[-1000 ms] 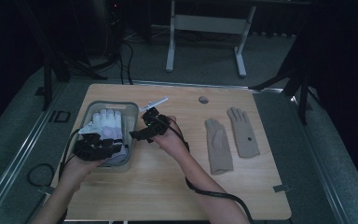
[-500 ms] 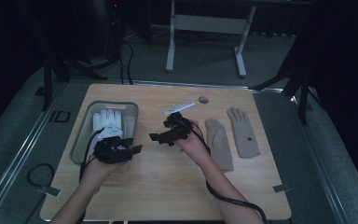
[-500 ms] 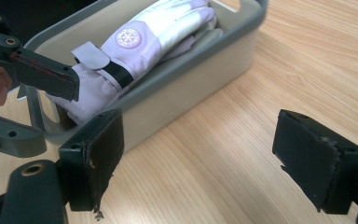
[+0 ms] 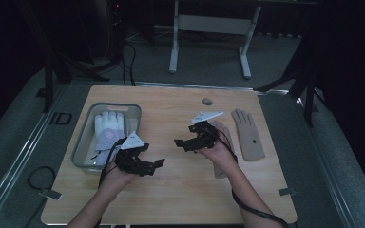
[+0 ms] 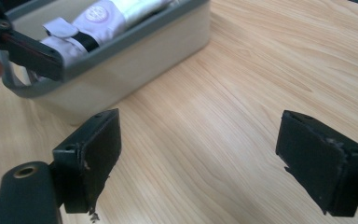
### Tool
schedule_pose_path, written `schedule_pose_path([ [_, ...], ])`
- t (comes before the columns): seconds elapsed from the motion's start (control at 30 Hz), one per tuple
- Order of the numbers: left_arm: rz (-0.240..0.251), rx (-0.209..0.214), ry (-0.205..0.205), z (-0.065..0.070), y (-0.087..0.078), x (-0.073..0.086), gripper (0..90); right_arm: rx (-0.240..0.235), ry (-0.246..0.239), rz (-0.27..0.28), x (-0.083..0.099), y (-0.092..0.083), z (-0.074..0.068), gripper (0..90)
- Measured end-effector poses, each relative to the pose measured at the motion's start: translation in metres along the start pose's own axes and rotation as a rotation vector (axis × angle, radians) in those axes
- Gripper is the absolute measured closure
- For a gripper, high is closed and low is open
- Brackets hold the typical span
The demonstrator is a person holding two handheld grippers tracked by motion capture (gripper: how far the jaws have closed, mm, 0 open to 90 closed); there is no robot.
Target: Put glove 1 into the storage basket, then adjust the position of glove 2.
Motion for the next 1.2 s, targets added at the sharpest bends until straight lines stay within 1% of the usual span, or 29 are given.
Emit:
schedule_pose_path([
  [0.03, 0.001, 0.002, 0.014, 0.002, 0.003, 0.0, 14.5, 0.006, -0.001, -0.005, 0.005, -0.002, 0.005, 13.9],
  [0.07, 0.003, 0.001, 0.021, 0.003, 0.005, 0.001, 14.5, 0.006, 0.007, -0.007, 0.008, -0.004, 0.008, 13.9],
  [0.17, 0.02, 0.008, 0.033, 0.007, 0.012, 0.004, 14.1, -0.012, 0.007, -0.007, 0.015, -0.008, 0.013, 14.1],
  [0.2, 0.026, 0.009, 0.036, 0.007, 0.014, 0.006, 14.1, -0.003, -0.005, -0.002, 0.018, -0.009, 0.016, 14.1],
  [0.27, 0.03, 0.017, 0.041, 0.009, 0.019, 0.01, 14.1, 0.01, -0.005, 0.002, 0.024, -0.012, 0.021, 14.1],
  [0.3, 0.034, 0.022, 0.056, 0.009, 0.022, 0.014, 14.1, 0.017, -0.004, 0.004, 0.026, -0.012, 0.023, 14.1],
  [0.37, 0.018, 0.01, 0.071, 0.01, 0.028, 0.02, 14.1, 0.026, -0.005, 0.007, 0.031, -0.015, 0.029, 13.5],
  [0.4, 0.02, 0.009, 0.075, 0.011, 0.03, 0.022, 14.1, 0.042, 0.007, 0.016, 0.034, -0.016, 0.033, 13.6],
  [0.43, 0.018, 0.008, 0.078, 0.011, 0.033, 0.025, 14.1, 0.044, 0.017, 0.016, 0.036, -0.017, 0.035, 13.5],
  [0.53, 0.026, -0.003, 0.089, 0.011, 0.037, 0.032, 14.2, 0.065, 0.015, 0.03, 0.045, -0.022, 0.046, 13.4],
  [0.57, 0.037, -0.005, 0.091, 0.011, 0.039, 0.035, 14.1, 0.069, 0.018, 0.027, 0.047, -0.023, 0.049, 13.5],
  [0.6, 0.044, -0.004, 0.094, 0.011, 0.04, 0.036, 14.1, 0.093, 0.013, 0.031, 0.051, -0.025, 0.056, 14.1],
  [0.63, 0.049, -0.01, 0.1, 0.011, 0.041, 0.038, 14.2, 0.101, 0.012, 0.037, 0.052, -0.026, 0.059, 14.2],
  [0.67, 0.054, -0.011, 0.102, 0.011, 0.041, 0.039, 14.2, 0.109, 0.014, 0.049, 0.054, -0.028, 0.064, 15.0],
  [0.7, 0.065, -0.01, 0.116, 0.011, 0.042, 0.04, 14.1, 0.116, 0.013, 0.057, 0.056, -0.029, 0.068, 17.4],
  [0.73, 0.069, -0.013, 0.122, 0.012, 0.042, 0.042, 14.1, 0.133, 0.005, 0.074, 0.058, -0.032, 0.074, 19.7],
  [0.77, 0.069, -0.013, 0.122, 0.012, 0.042, 0.042, 14.1, 0.133, 0.005, 0.074, 0.058, -0.032, 0.074, 19.7],
  [0.8, 0.072, -0.015, 0.131, 0.012, 0.043, 0.043, 14.1, 0.145, 0.005, 0.082, 0.06, -0.033, 0.079, 20.3],
  [0.83, 0.082, -0.011, 0.129, 0.012, 0.043, 0.044, 14.1, 0.173, 0.002, 0.086, 0.064, -0.033, 0.087, 22.9],
  [0.93, 0.092, -0.008, 0.125, 0.013, 0.044, 0.049, 14.1, 0.213, 0.003, 0.071, 0.071, -0.031, 0.102, 25.7],
  [0.97, 0.08, -0.01, 0.127, 0.014, 0.045, 0.053, 14.1, 0.218, 0.007, 0.061, 0.074, -0.03, 0.106, 26.6],
  [1.0, 0.078, -0.008, 0.127, 0.014, 0.046, 0.055, 14.1, 0.236, 0.014, 0.053, 0.078, -0.027, 0.113, 27.5],
  [1.03, 0.078, -0.008, 0.127, 0.014, 0.046, 0.055, 14.1, 0.233, 0.026, 0.045, 0.08, -0.025, 0.115, 27.5],
  [1.07, 0.074, -0.008, 0.13, 0.015, 0.046, 0.057, 14.1, 0.233, 0.026, 0.045, 0.08, -0.025, 0.115, 27.5],
  [1.1, 0.078, -0.012, 0.135, 0.016, 0.046, 0.059, 14.1, 0.242, 0.039, 0.029, 0.086, -0.019, 0.119, 28.4],
  [1.17, 0.084, -0.011, 0.137, 0.016, 0.046, 0.059, 14.1, 0.239, 0.041, 0.025, 0.089, -0.017, 0.119, 28.4],
  [1.2, 0.081, -0.013, 0.138, 0.017, 0.046, 0.06, 14.1, 0.247, 0.04, 0.009, 0.094, -0.012, 0.121, 29.3],
])
Point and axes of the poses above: each handheld gripper's, and its own axes: y roughly forward along the jaws, x roughly out of its underside, z roughly to its right, the point moved 6 cm from there along y, roughly forward along the jaws, and after that the axes turned 15 degrees about x, right-handed, at the moved point
